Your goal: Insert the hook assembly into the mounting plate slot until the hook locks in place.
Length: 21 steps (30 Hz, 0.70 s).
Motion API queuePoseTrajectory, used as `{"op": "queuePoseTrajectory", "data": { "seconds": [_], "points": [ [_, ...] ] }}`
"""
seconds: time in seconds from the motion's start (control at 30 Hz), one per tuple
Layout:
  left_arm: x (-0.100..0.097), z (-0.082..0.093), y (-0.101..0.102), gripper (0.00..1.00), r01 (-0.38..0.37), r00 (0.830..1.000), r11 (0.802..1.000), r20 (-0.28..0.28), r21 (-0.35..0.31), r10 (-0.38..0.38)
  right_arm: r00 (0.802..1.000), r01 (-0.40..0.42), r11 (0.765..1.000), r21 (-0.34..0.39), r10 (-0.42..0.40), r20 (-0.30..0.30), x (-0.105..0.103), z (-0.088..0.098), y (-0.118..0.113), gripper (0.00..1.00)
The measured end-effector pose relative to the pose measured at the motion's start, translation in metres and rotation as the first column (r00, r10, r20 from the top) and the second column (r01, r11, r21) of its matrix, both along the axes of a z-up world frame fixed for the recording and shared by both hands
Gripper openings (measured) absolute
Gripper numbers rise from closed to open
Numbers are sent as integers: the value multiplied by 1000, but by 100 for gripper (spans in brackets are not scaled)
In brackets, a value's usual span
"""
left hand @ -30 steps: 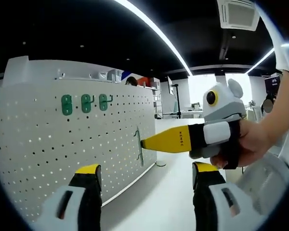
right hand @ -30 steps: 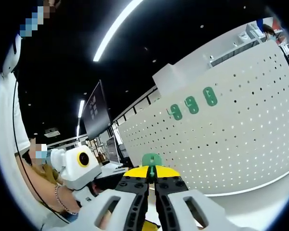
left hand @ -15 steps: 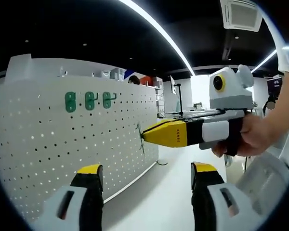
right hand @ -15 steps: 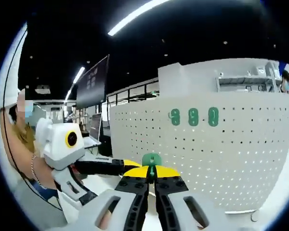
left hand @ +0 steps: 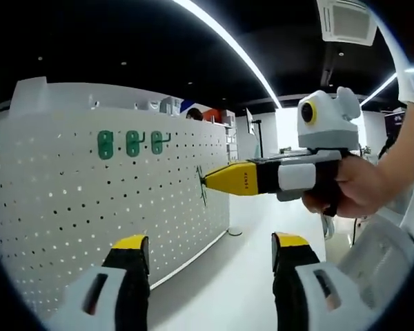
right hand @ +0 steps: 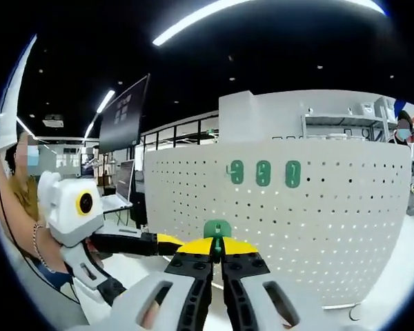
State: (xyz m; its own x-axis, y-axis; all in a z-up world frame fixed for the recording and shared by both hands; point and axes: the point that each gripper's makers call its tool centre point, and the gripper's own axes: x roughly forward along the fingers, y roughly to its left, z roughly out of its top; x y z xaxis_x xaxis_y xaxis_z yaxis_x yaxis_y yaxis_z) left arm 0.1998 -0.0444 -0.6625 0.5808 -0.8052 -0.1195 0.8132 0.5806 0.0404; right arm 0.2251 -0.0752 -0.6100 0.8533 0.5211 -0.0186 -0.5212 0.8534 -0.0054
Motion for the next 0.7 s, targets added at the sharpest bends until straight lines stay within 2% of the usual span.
{"op": "queuePoseTrajectory", "data": {
  "seconds": [0.7],
  "points": [
    [-1,1,26,72,-68,998,998,-6,-10,68,991,132,990,53,-134,25,44,24,-52,0]
  ]
}}
